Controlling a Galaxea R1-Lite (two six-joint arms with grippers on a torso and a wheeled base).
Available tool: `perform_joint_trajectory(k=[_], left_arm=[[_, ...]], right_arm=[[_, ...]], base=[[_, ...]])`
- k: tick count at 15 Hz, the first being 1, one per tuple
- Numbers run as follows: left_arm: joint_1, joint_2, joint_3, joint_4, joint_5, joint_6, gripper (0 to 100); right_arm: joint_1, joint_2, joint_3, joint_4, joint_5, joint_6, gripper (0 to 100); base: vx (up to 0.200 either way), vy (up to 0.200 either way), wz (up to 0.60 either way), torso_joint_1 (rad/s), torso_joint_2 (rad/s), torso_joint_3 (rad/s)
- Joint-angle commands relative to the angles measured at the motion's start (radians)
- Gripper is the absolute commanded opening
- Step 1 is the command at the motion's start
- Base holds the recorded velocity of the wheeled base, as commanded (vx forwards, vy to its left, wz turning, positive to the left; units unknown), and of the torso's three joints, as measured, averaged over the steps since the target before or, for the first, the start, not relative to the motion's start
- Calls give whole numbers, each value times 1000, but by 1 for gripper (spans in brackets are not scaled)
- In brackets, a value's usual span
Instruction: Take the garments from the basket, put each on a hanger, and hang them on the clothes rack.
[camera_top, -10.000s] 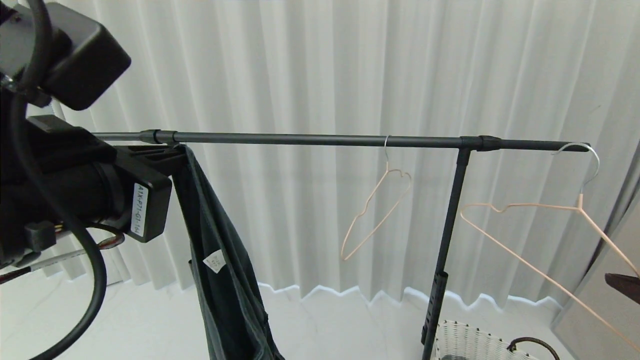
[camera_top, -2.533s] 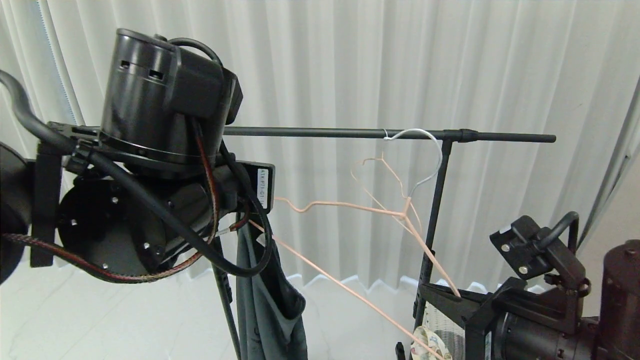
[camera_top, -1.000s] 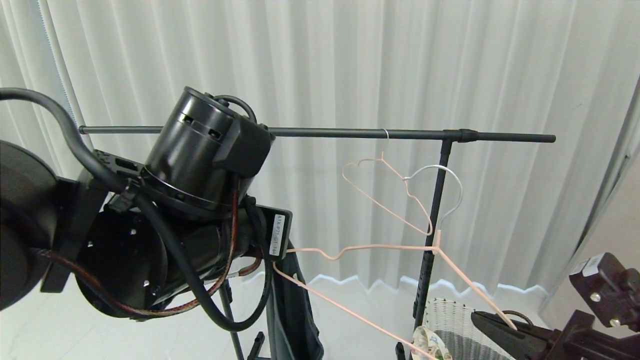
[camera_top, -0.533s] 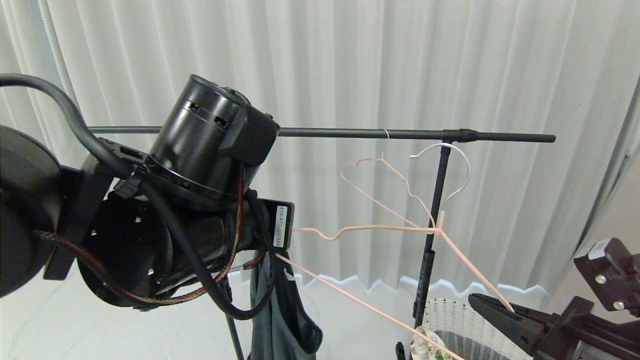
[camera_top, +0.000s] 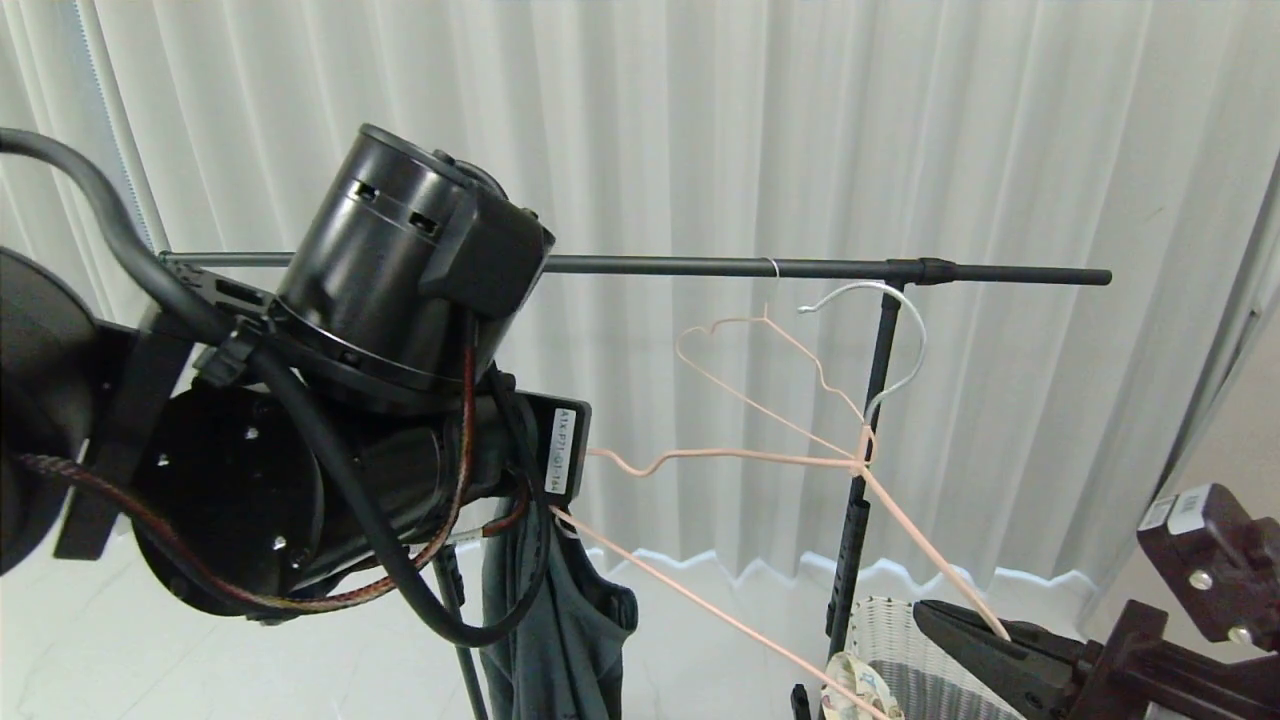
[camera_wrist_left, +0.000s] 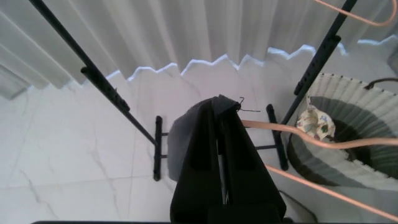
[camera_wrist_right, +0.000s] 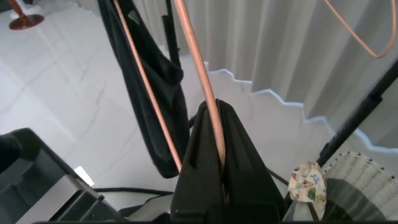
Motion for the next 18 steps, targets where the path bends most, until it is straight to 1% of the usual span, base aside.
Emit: perform_joint_trajectory(k=[1, 3, 6, 8, 9, 11, 12, 14, 16, 18], left_arm=[[1, -36, 19, 2, 0, 30, 0], [3, -40, 25, 2, 0, 37, 0], [0, -42, 32, 2, 0, 39, 0], [-8, -42, 29, 2, 0, 39, 0], [-17, -43, 26, 2, 0, 39, 0], [-32, -53, 26, 2, 0, 39, 0], [-39, -54, 26, 2, 0, 37, 0], [-39, -57, 23, 0, 0, 36, 0], [-43, -59, 19, 0, 0, 34, 0], [-66, -59, 13, 0, -1, 30, 0]], right_arm=[[1, -70, 17, 1, 38, 0, 0], [-6, -122, 27, 3, 99, -3, 0], [-12, -141, 21, 3, 116, -24, 0], [-12, -139, 21, 3, 157, -34, 0], [-16, -130, 21, 3, 167, -47, 0], [-53, -98, 24, 3, 165, -55, 0], [-85, -76, 24, 1, 165, -54, 0], [-130, -45, 17, -8, 165, -54, 0], [-130, -24, 12, -25, 167, -54, 0], [-128, 7, 4, -48, 168, -52, 0]], base=[[0, 0, 0, 0, 0, 0], [0, 0, 0, 0, 0, 0], [0, 0, 0, 0, 0, 0], [0, 0, 0, 0, 0, 0], [0, 0, 0, 0, 0, 0], [0, 0, 0, 0, 0, 0], [0, 0, 0, 0, 0, 0], [0, 0, 0, 0, 0, 0], [0, 0, 0, 0, 0, 0], [0, 0, 0, 0, 0, 0]])
